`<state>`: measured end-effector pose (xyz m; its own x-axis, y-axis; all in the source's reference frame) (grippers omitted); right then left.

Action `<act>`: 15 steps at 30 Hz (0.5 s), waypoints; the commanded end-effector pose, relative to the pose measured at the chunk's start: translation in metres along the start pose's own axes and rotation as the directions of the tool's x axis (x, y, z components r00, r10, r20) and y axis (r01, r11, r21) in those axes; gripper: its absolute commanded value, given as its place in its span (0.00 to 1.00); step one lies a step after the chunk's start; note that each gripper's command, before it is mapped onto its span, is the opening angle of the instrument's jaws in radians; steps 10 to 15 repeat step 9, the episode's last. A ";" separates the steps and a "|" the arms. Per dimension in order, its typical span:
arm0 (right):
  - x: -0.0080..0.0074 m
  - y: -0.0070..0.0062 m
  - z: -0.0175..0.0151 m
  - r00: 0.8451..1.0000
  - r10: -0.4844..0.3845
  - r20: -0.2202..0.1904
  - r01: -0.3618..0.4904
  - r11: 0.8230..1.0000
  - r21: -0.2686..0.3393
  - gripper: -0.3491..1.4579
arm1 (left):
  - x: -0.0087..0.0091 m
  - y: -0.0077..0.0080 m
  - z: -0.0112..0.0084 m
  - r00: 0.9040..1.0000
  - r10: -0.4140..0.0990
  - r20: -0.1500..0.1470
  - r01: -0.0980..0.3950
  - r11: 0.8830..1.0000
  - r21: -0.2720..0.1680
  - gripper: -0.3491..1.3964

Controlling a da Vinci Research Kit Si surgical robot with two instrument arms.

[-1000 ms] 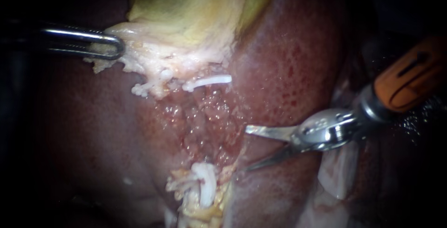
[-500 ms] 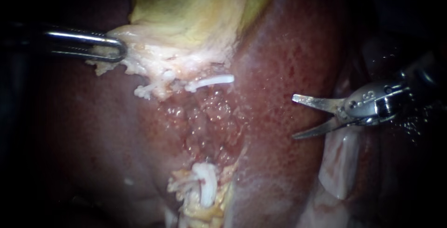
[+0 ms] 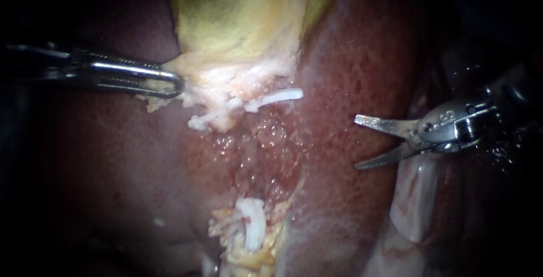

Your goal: Go back from the cut right tube

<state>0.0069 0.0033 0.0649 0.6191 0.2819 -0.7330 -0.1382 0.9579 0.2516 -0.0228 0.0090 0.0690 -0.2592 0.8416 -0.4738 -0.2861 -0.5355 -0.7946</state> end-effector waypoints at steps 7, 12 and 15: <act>0.0000 0.0000 0.0000 1.000 0.000 0.000 0.000 1.000 0.000 0.99 | 0.0000 0.0000 0.0001 1.000 -0.001 0.002 0.001 1.000 -0.003 0.00; 0.0001 0.0000 0.0001 1.000 0.000 -0.006 0.000 1.000 0.013 0.99 | 0.0000 0.0000 0.0000 1.000 -0.001 0.002 0.001 1.000 -0.004 0.00; 0.0001 0.0000 0.0001 1.000 0.000 -0.006 0.000 1.000 0.013 0.99 | 0.0000 0.0000 0.0000 1.000 -0.001 0.002 0.001 1.000 -0.004 0.00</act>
